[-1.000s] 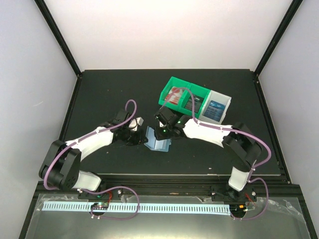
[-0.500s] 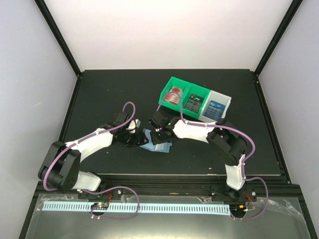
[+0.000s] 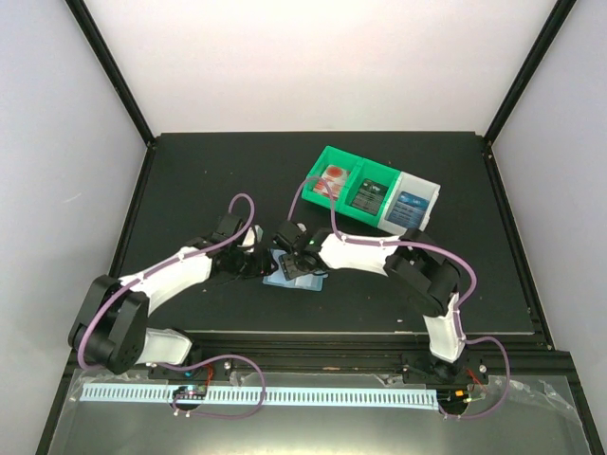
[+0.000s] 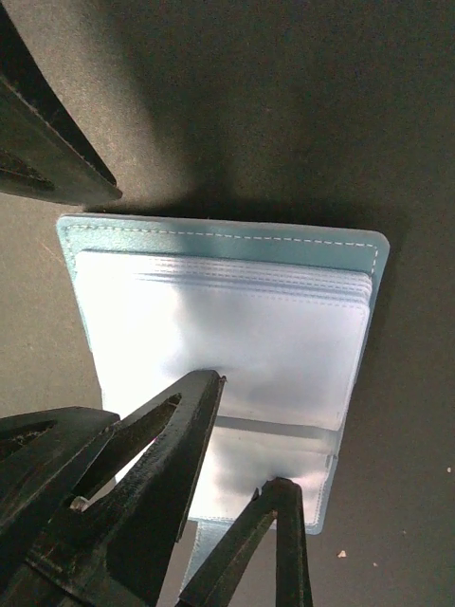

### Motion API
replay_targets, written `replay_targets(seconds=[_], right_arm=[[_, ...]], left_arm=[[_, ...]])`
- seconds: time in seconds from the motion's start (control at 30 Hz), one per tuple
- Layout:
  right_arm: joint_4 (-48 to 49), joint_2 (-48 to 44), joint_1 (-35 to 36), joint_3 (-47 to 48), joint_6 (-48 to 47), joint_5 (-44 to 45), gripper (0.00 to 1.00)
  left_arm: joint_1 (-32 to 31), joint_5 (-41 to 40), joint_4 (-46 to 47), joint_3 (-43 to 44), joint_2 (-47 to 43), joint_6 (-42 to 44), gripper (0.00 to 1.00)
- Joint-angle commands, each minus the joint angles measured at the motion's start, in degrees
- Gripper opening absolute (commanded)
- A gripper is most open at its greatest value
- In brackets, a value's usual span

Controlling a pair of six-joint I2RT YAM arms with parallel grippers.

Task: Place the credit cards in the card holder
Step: Open the card holder at the center of the board.

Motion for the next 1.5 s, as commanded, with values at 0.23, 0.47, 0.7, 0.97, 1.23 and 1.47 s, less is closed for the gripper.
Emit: replay_targets(seconds=[0.23, 0.47, 0.7, 0.97, 1.23, 1.47], right_arm=[[-4.5, 0.6, 0.3, -0.6, -1.0, 5.7, 0.75], [-2.3, -5.2, 0.1, 1.0, -1.7, 3.0, 0.74], [-1.9, -6.5, 0.1, 2.2, -1.1, 1.3, 0.71], [-2.1, -6.5, 0.1, 2.0, -0.6, -0.7, 0.65], [0.2, -10.6, -0.8, -3.0, 2.7, -2.2, 0.59], [4.5, -16.3, -3.1, -9.2, 5.3, -3.6, 0.53]], left_arm=[[1.1, -1.2, 1.7, -1.6, -4.8, -1.0, 0.60], [1.2, 1.5, 2.9, -2.0, -5.9, -0.1, 0.60], [1.2, 2.8, 3.3, -2.1, -7.5, 0.4, 0.60], [1.2, 6.1, 5.3, -2.5, -7.4, 1.0, 0.56], [-0.6, 10.0, 10.4, -3.3, -5.5, -1.1, 0.53], [-7.3, 2.0, 8.3, 0.1, 0.2, -2.9, 0.55]])
